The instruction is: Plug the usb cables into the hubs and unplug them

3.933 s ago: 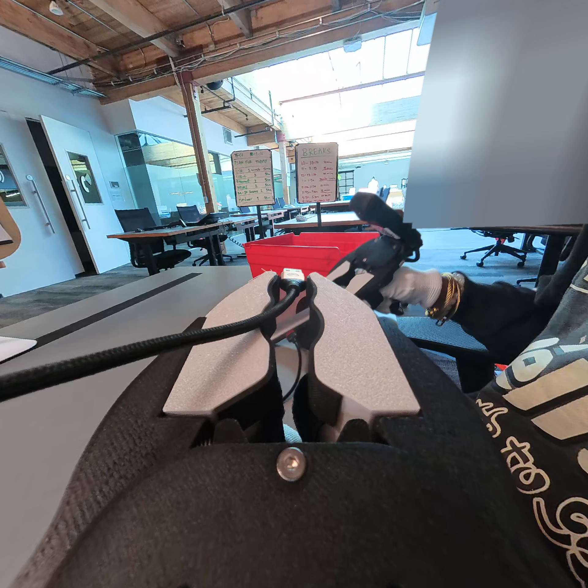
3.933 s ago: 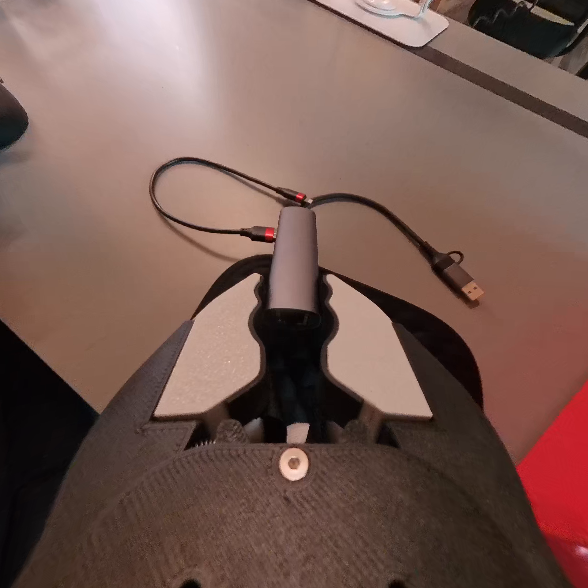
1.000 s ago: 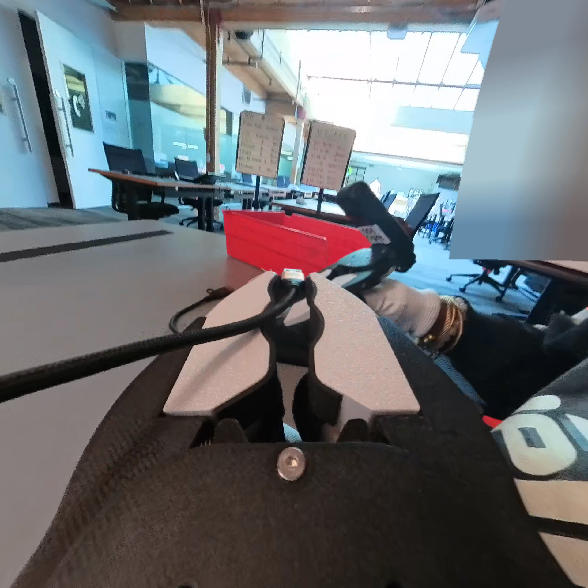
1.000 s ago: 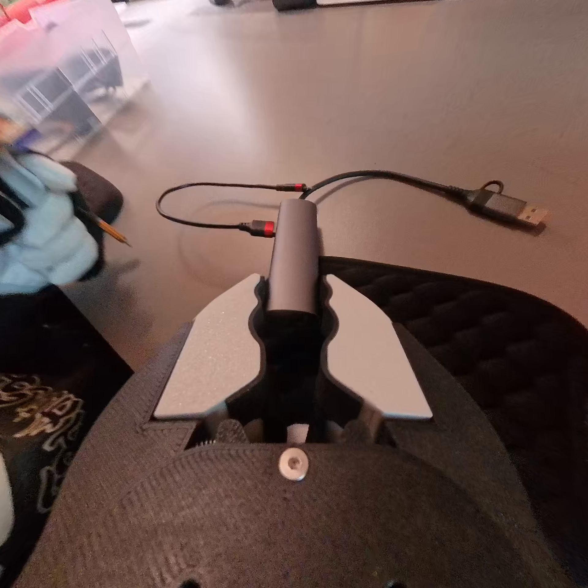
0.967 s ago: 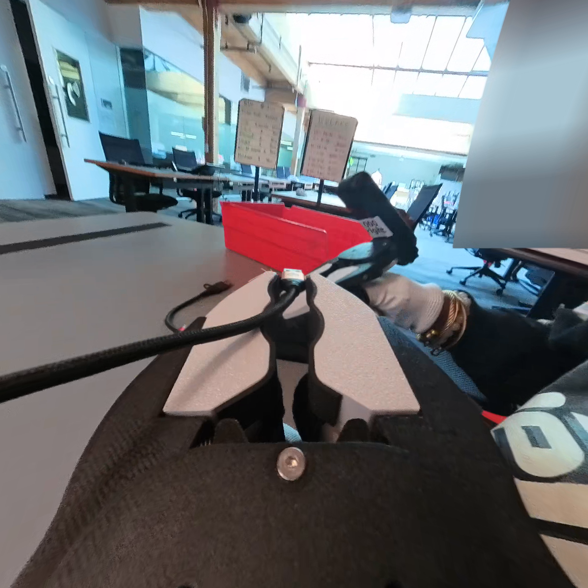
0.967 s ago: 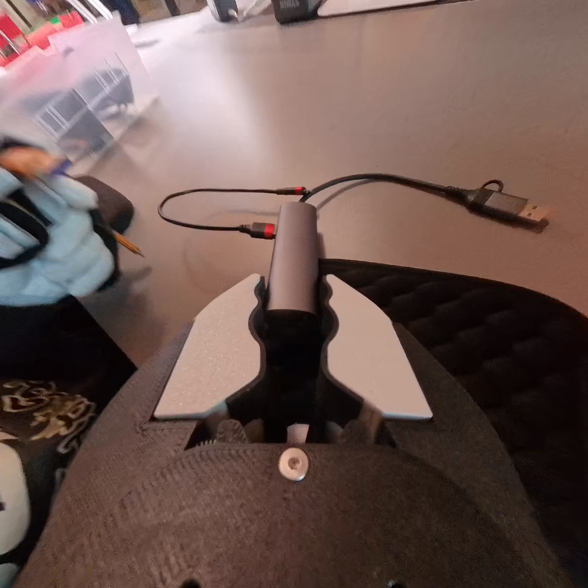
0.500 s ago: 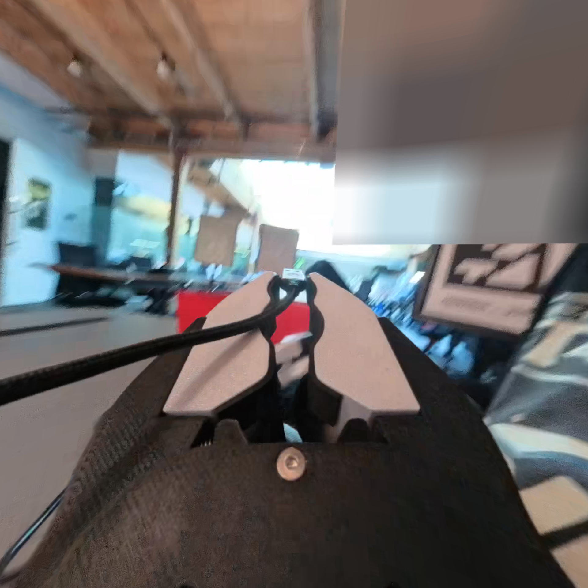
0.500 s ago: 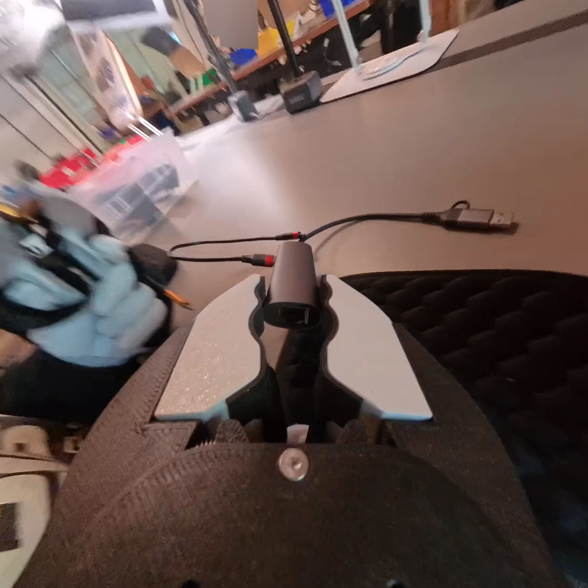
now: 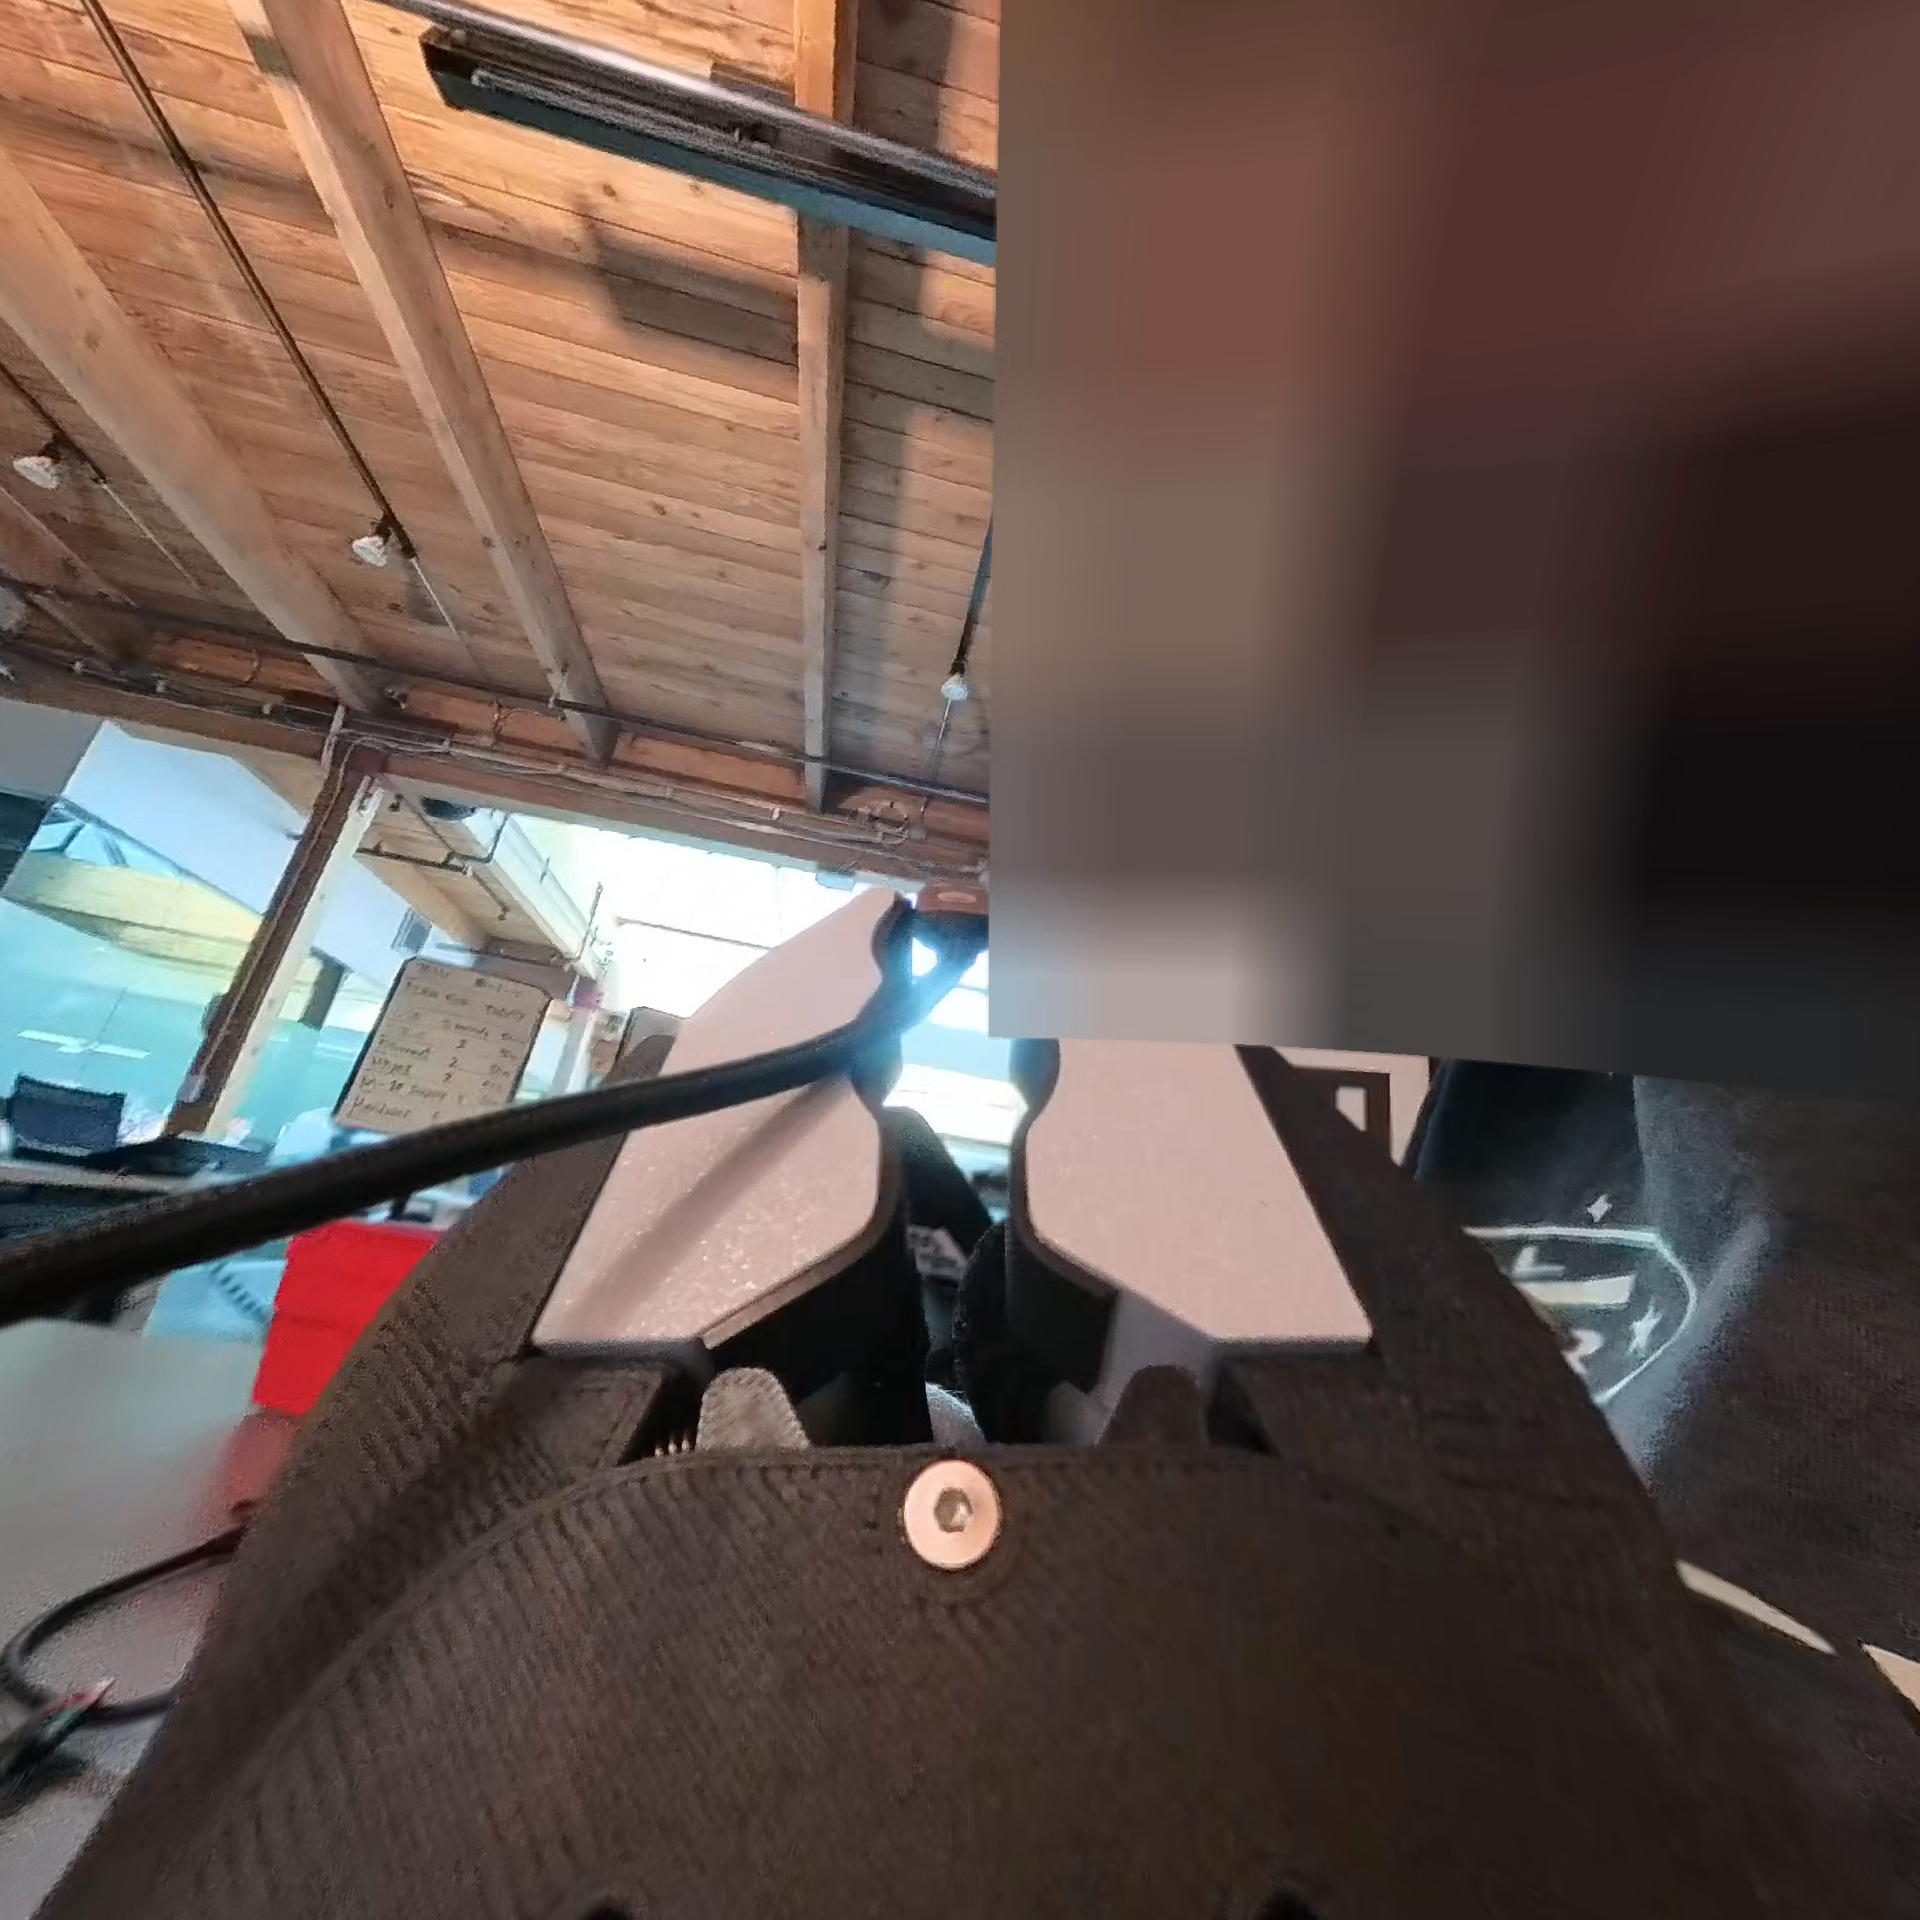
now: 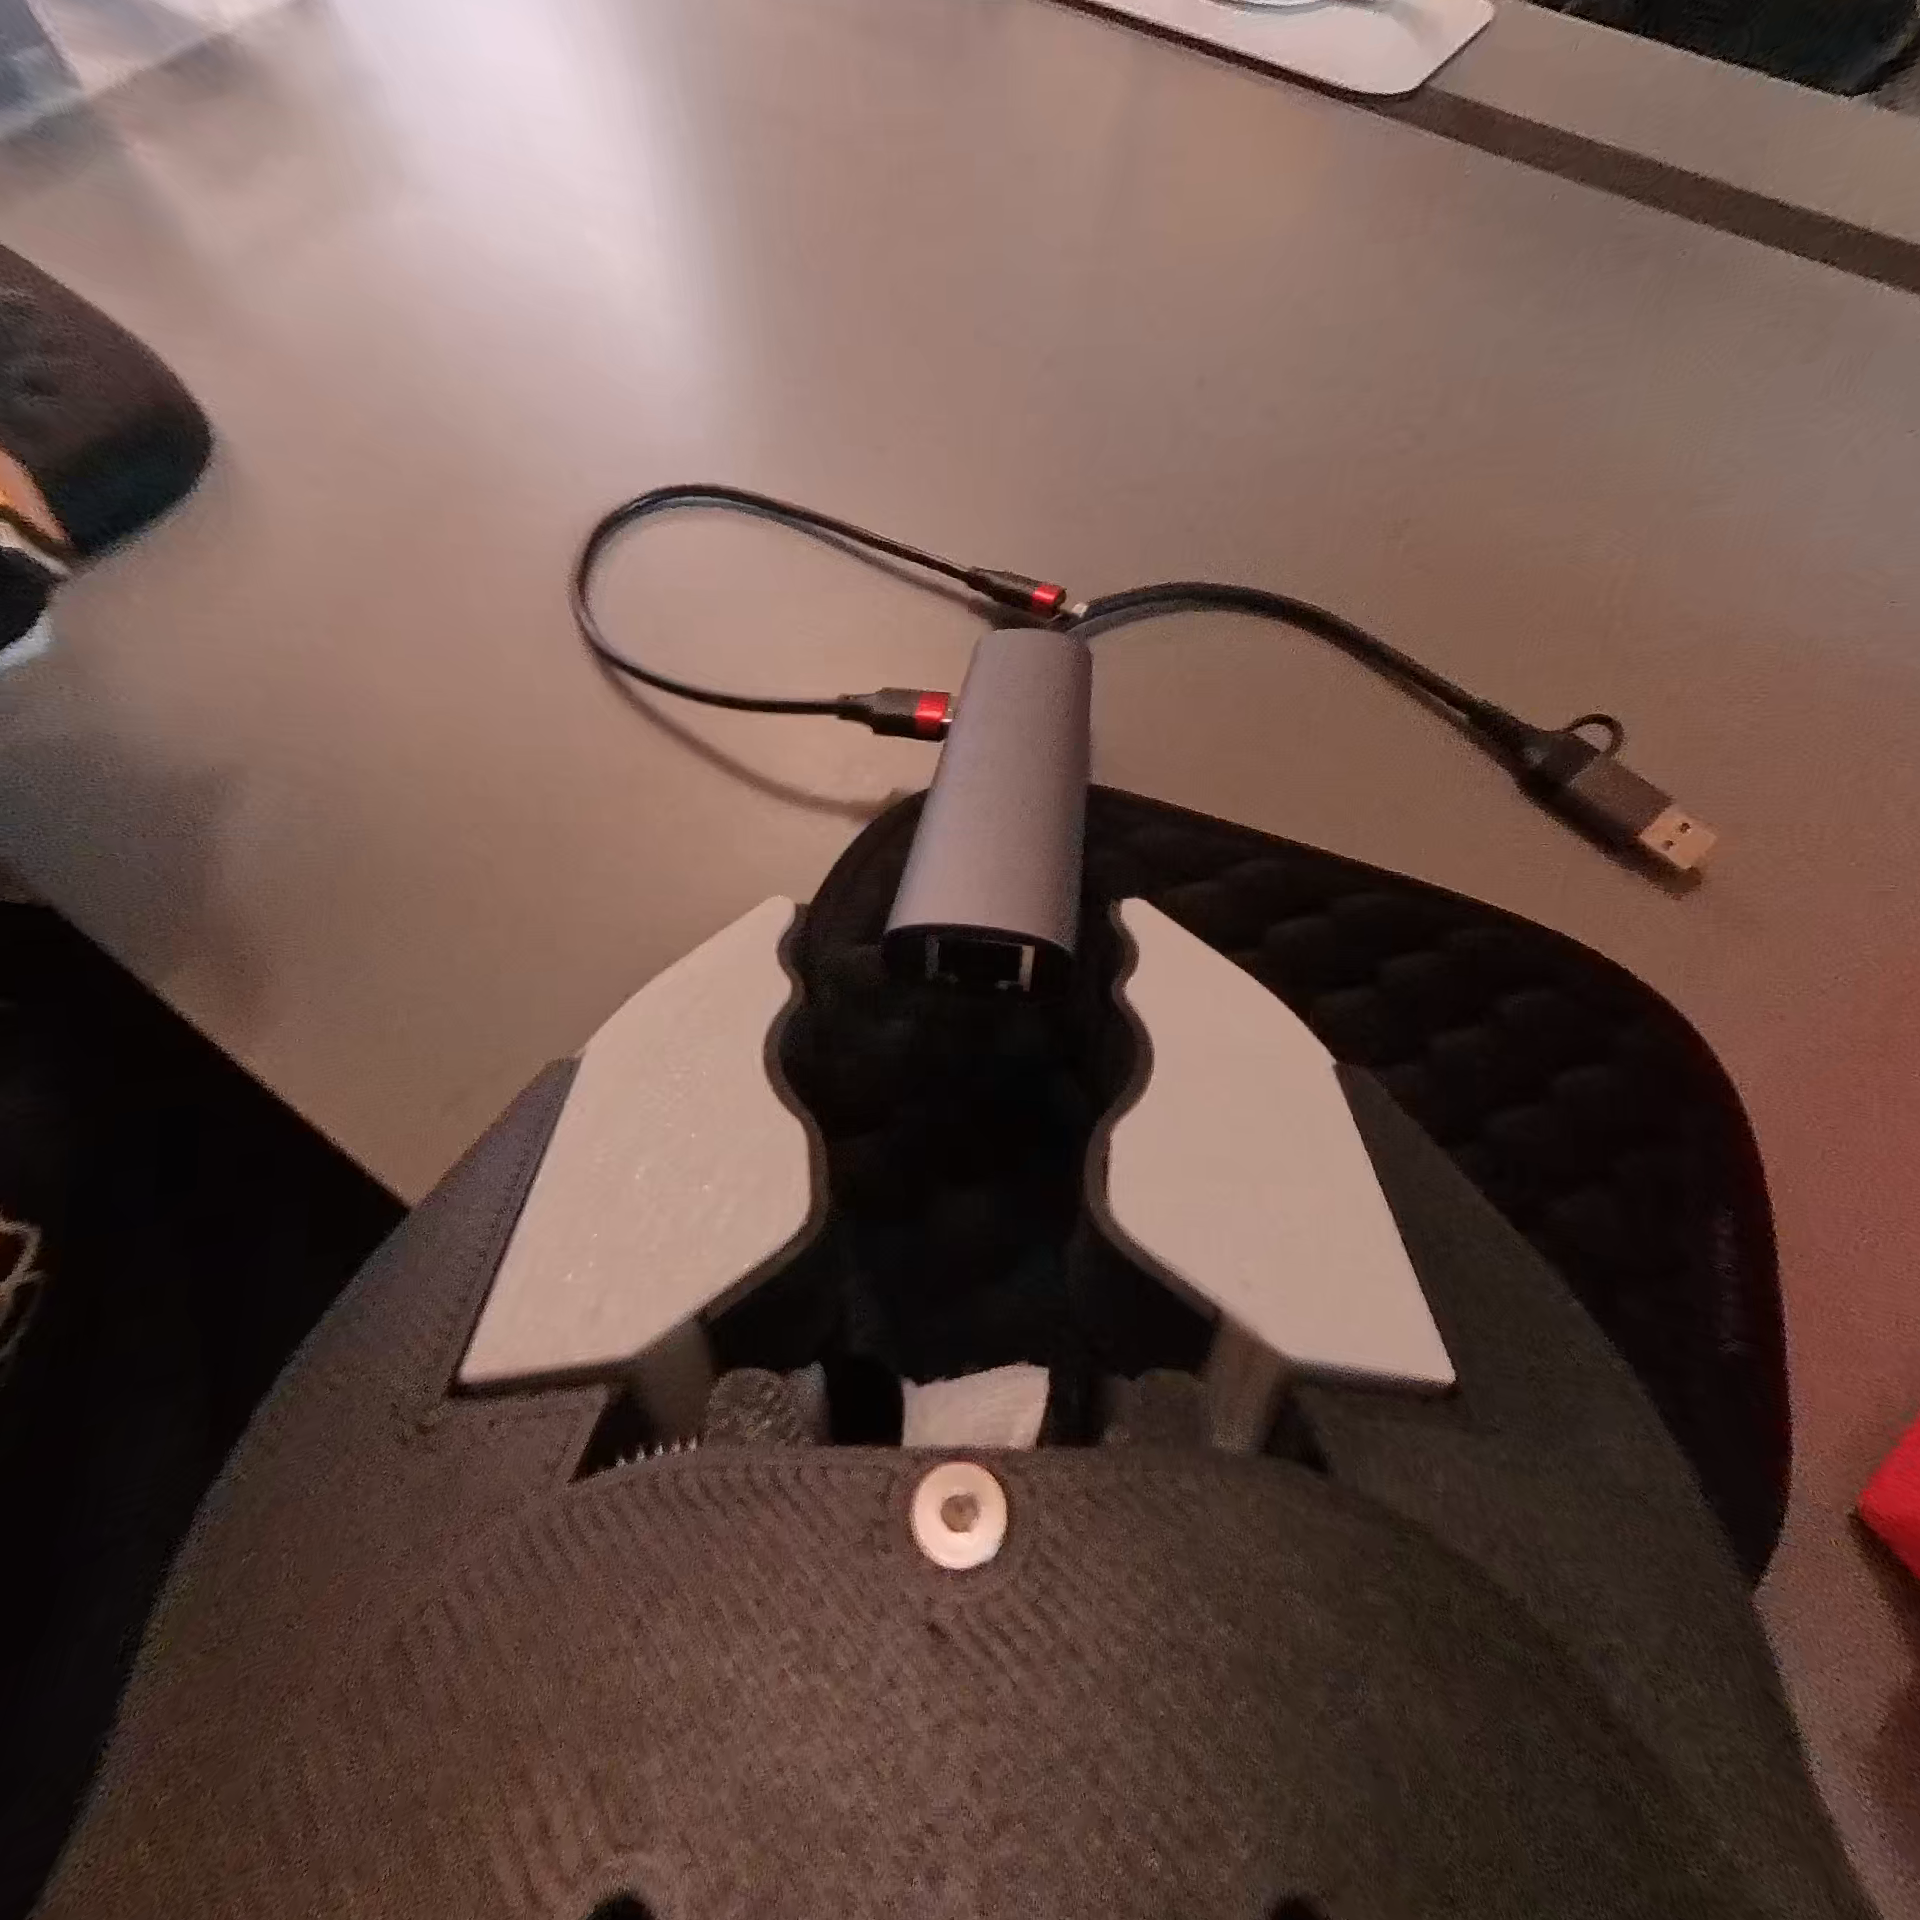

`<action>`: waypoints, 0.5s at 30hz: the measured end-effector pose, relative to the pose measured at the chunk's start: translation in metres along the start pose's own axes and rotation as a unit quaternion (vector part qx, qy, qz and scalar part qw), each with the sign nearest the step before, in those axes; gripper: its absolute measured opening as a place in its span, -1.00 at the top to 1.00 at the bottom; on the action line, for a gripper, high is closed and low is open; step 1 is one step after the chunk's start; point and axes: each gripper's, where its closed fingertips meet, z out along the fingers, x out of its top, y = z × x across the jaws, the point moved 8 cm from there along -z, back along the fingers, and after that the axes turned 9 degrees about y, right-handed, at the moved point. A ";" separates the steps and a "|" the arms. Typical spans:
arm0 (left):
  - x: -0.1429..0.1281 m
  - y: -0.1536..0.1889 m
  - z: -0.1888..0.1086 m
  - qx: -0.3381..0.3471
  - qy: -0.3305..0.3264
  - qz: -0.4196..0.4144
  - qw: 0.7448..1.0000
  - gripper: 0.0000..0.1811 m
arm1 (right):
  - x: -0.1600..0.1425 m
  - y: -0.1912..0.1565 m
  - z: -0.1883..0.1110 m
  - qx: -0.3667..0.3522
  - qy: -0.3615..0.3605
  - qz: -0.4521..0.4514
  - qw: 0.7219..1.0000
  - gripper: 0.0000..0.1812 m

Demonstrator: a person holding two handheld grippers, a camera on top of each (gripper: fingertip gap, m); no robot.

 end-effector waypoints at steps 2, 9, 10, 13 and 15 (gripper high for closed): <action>-0.004 -0.001 0.000 0.016 -0.031 0.021 0.999 0.83 | -0.001 0.001 -0.005 0.013 0.001 0.005 1.000 0.40; -0.012 -0.005 -0.001 0.049 -0.087 0.053 0.994 0.83 | 0.011 0.005 -0.021 0.018 0.027 -0.021 0.999 0.42; -0.013 -0.006 -0.001 0.052 -0.092 0.053 0.993 0.83 | 0.014 0.005 -0.021 0.018 0.030 -0.028 0.999 0.43; -0.014 -0.009 -0.004 0.067 -0.098 0.049 0.992 0.83 | 0.017 0.002 -0.019 0.016 0.023 -0.053 0.998 0.44; -0.015 -0.012 -0.006 0.080 -0.101 0.045 0.991 0.83 | 0.015 0.000 -0.015 0.017 0.015 -0.058 0.998 0.45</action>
